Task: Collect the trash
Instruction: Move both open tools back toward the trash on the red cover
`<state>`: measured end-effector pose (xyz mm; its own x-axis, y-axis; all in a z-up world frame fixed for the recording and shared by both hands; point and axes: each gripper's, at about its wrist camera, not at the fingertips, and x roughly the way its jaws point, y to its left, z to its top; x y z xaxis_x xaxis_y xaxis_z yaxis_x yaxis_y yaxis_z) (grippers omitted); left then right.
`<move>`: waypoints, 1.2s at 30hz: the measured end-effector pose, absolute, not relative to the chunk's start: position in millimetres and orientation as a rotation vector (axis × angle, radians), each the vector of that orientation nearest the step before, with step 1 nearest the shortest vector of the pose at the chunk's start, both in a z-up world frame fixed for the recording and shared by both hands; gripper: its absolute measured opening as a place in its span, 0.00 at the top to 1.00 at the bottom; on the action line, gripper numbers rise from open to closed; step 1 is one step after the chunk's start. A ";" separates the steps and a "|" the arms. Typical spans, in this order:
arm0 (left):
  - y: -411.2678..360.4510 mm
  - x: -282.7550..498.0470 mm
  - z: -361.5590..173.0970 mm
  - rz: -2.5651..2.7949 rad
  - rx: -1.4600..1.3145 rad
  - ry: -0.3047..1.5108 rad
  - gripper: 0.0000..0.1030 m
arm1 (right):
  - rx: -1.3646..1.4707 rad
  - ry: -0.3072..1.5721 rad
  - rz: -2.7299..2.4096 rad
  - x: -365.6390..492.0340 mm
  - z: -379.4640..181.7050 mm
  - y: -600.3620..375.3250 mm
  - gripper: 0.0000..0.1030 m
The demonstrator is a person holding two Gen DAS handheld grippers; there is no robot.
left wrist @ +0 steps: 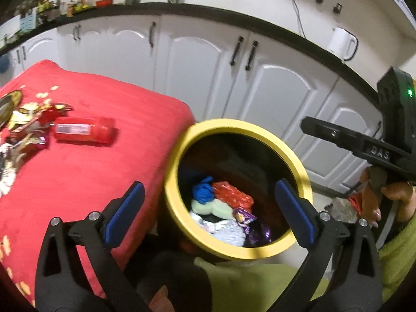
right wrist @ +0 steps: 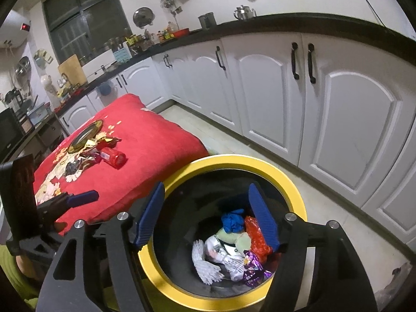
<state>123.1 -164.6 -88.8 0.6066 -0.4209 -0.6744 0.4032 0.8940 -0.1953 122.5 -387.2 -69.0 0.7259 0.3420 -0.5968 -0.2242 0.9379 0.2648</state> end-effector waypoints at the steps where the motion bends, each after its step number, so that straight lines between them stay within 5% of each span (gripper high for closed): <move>1: -158.9 122.9 -85.8 -0.463 -0.033 0.776 0.11 | 0.176 0.688 0.320 122.1 -66.6 -384.2 0.37; 36: 18.5 95.2 -6.7 -0.112 -0.090 0.572 0.11 | 0.096 0.603 0.564 147.3 11.4 -238.9 0.30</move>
<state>95.2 18.5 -6.7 0.8353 -0.1301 -0.5342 0.0803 0.9901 -0.1154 147.3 -238.9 11.4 0.6785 0.5286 -0.5101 -0.4739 0.8456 0.2459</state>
